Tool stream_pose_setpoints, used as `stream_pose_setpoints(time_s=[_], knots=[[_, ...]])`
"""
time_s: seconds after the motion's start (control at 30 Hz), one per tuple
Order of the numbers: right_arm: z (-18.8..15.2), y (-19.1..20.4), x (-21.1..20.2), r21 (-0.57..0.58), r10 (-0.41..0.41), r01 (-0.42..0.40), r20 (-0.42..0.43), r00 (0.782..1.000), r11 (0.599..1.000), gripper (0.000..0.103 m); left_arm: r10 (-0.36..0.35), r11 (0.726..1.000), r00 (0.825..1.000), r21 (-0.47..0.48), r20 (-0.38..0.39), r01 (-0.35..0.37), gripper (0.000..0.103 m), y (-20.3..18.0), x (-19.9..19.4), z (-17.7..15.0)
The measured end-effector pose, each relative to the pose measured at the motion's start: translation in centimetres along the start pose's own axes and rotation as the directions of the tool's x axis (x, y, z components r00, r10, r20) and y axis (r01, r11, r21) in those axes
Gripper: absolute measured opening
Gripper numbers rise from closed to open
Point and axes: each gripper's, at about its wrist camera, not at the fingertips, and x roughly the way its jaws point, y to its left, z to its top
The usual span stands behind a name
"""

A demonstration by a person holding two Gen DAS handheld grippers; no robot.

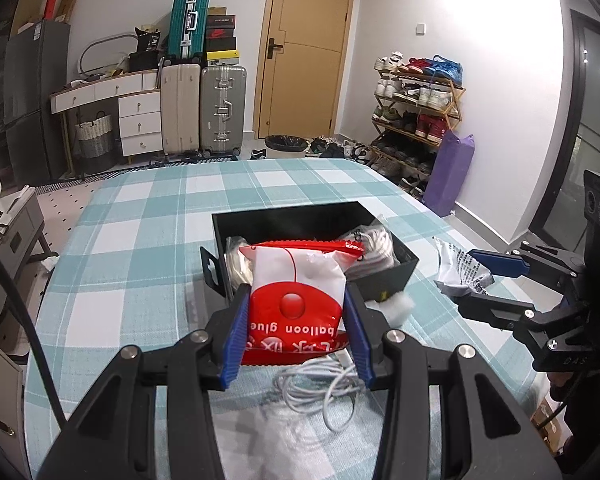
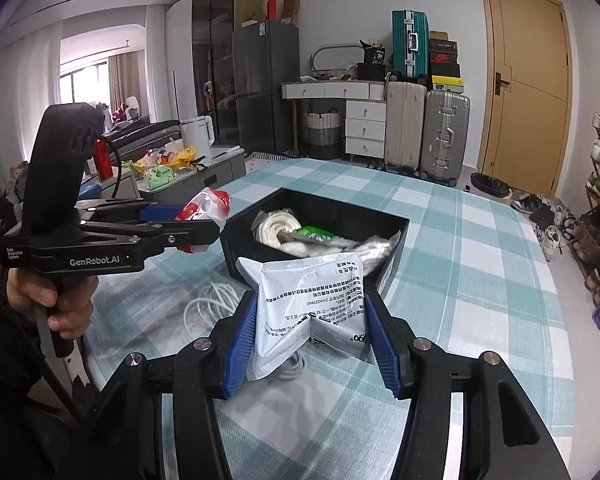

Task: Organize soft objects
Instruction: 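Carry both packets over the black box and open both grippers to drop them inside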

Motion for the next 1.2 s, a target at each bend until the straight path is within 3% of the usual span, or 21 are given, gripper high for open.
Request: stream_pose_setpoints(time_s=[0.67,1.2], knots=[[3.0,-1.7,2.4,0.029,-0.020,0.020,0.020,1.000,0.999,0.054,0.007,1.000,1.000,-0.003,0.002,-0.007,0.043,0.5,1.8,2.5],[4.8,-2.6,5.2,0.018,-0.022,0.022,-0.003,1.000,1.000,0.054,0.003,1.000,1.000,-0.015,-0.029,-0.003,0.043,1.4,5.3,4.0]])
